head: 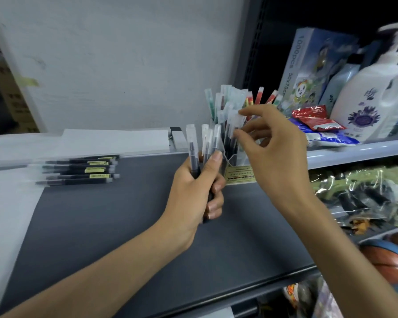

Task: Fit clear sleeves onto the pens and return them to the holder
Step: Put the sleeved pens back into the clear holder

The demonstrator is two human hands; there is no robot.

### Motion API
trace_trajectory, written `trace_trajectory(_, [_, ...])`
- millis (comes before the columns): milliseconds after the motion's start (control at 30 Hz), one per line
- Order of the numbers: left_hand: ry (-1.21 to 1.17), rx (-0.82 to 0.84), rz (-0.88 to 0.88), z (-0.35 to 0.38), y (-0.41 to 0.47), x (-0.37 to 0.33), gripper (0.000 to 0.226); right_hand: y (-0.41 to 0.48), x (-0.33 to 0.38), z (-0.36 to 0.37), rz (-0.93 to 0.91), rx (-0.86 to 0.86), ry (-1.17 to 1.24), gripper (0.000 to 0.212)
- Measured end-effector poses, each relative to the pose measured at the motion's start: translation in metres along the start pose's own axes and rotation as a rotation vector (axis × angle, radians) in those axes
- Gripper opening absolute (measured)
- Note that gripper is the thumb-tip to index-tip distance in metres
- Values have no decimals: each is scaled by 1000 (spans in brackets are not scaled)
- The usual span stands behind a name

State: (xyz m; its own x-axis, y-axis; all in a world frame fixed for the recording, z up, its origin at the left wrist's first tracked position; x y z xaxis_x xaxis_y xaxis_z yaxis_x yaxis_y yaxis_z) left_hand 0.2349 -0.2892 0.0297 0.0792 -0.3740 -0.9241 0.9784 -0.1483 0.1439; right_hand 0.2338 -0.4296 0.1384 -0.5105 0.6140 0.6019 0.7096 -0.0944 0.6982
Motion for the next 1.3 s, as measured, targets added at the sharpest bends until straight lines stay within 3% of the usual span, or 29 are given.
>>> trace_trajectory(100, [3, -14, -6, -2, -1, 1, 43, -2, 2, 1, -2, -18, -13, 33])
trace_trajectory(300, [52, -1, 23, -1, 0, 0, 34, -4, -6, 4, 54, -38, -19, 11])
trace_trajectory(667, [47, 26, 52, 1, -2, -3, 35, -2, -6, -15, 167, -8, 30, 13])
trace_trajectory(900, [42, 99, 86, 11, -4, -6, 38, -16, -5, -4, 353, 216, 312, 10])
trace_trajectory(1067, [96, 136, 84, 17, -7, -4, 36, -20, 3, -1, 328, 290, 342, 11])
trace_trajectory(1167, [137, 108, 67, 16, -8, -4, 41, -16, 4, -8, 321, 259, 314, 9])
trace_trajectory(1300, [107, 32, 78, 11, -6, -5, 32, -2, 12, -45, 225, 48, 341, 6])
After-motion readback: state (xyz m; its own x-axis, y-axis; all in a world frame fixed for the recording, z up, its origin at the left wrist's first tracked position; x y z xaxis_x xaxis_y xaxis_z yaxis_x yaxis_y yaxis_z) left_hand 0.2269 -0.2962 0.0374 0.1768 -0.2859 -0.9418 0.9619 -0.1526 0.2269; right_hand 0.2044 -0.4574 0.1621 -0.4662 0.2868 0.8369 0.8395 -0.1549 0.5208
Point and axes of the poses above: each hand's wrist, its own y-axis towards the middle knuckle, its own z-axis out of the palm, x = y × z, the point moved 10 cm from there along y, towards the middle knuckle
